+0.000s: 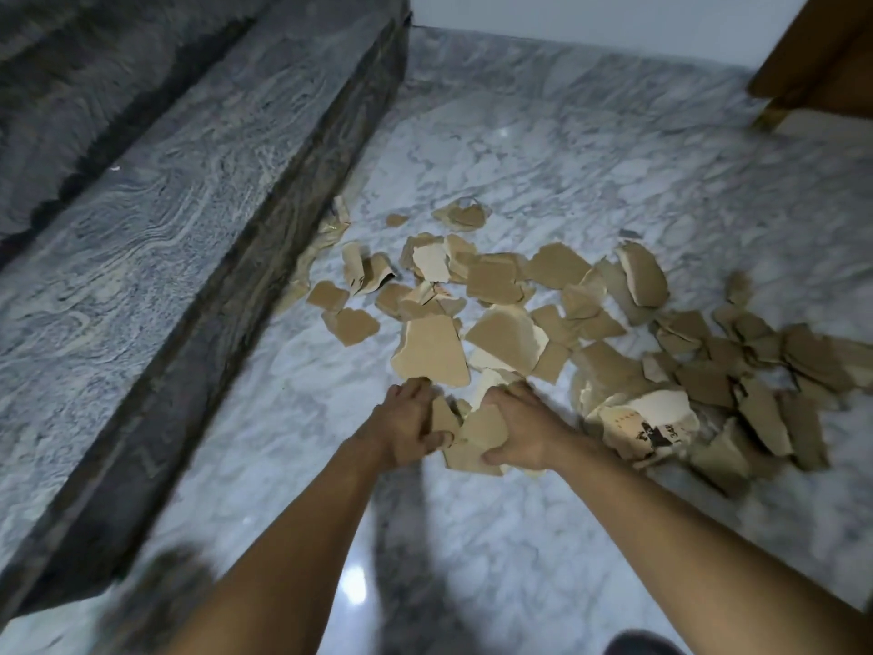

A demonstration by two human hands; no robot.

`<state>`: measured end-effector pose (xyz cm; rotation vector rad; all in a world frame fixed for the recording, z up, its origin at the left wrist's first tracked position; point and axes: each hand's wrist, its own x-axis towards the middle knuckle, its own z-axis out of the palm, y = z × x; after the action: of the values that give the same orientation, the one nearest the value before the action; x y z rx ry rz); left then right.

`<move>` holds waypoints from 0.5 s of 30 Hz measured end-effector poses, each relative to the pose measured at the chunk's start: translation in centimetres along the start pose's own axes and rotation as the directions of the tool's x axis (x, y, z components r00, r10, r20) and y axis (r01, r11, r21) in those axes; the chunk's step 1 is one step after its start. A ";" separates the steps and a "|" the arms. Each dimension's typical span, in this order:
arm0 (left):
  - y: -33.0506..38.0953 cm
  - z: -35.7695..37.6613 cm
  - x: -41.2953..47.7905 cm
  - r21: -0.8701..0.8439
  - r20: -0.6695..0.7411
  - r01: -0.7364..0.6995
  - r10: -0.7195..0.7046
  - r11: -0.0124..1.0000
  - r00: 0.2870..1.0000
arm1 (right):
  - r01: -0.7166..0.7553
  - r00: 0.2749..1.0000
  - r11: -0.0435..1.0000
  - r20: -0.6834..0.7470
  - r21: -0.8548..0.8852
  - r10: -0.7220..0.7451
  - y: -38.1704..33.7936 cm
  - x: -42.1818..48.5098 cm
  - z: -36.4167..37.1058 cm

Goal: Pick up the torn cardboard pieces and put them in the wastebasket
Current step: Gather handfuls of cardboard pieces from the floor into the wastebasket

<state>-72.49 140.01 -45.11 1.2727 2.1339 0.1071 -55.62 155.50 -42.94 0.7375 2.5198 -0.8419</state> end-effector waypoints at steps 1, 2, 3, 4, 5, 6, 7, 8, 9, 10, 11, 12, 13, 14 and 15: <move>0.3 0.7 0.0 0.034 -0.035 -0.048 0.049 0.998 0.998 | 0.028 0.999 0.999 -0.030 -0.045 -0.029 0.0 -0.4 1.4; 0.2 1.3 0.2 0.037 -0.071 -0.084 0.087 0.996 0.994 | 0.051 0.996 0.995 -0.068 -0.088 -0.057 0.2 -0.8 2.7; 0.3 1.5 0.2 0.007 -0.091 -0.097 0.097 0.995 0.991 | 0.061 0.990 0.993 -0.117 -0.100 -0.073 0.4 -1.1 3.9; 0.3 1.5 0.4 -0.045 -0.098 -0.080 0.075 0.996 0.992 | 0.059 0.984 0.996 -0.163 -0.072 -0.070 0.6 -1.3 4.6; 0.2 1.4 0.6 -0.092 -0.086 -0.048 0.040 0.995 0.995 | 0.045 0.981 0.999 -0.186 -0.023 -0.049 0.7 -1.3 4.9; 0.3 1.3 0.7 -0.125 -0.066 -0.014 0.006 0.992 0.998 | 0.030 0.981 0.999 -0.190 0.019 -0.025 0.7 -1.2 4.8; 0.5 1.3 0.9 -0.148 -0.041 0.021 -0.027 0.989 0.999 | 0.019 0.982 0.999 -0.186 0.042 -0.011 0.5 -1.1 4.6; 0.7 1.2 1.0 -0.171 -0.027 0.048 -0.053 0.984 0.998 | 0.008 0.984 0.999 -0.177 0.040 -0.001 0.4 -0.9 4.3; 0.8 1.1 1.1 -0.191 -0.021 0.070 -0.075 0.979 0.997 | -0.001 0.987 1.000 -0.161 0.021 0.004 0.2 -0.8 3.9; 0.7 1.0 1.1 -0.205 -0.011 0.084 -0.088 0.975 0.996 | -0.002 0.991 1.000 -0.137 -0.011 0.001 0.0 -0.8 3.6; 0.7 0.7 0.9 -0.209 0.005 0.090 -0.091 0.974 0.996 | -0.001 0.995 0.999 -0.101 -0.043 -0.003 0.1 -0.9 3.4; 0.4 0.4 0.7 -0.230 0.011 0.086 -0.086 0.969 0.996 | -0.008 0.999 0.998 -0.044 -0.060 0.005 0.5 -1.0 3.1; 0.1 0.0 0.4 -0.253 0.022 0.086 -0.083 0.964 0.996 | -0.034 0.999 0.998 0.023 -0.056 0.035 1.2 -1.1 2.7; -0.2 -0.4 0.3 -0.260 0.023 0.074 -0.070 0.963 0.997 | -0.078 0.992 0.996 0.097 -0.045 0.082 2.0 -1.2 2.0; -0.4 -0.8 0.4 -0.240 0.020 0.059 -0.055 0.969 0.998 | -0.119 0.981 0.992 0.153 -0.034 0.123 3.0 -1.4 1.0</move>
<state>-73.40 140.29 -44.87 1.0670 2.0715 0.3226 -52.62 156.37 -44.35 0.7776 2.3194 -0.7933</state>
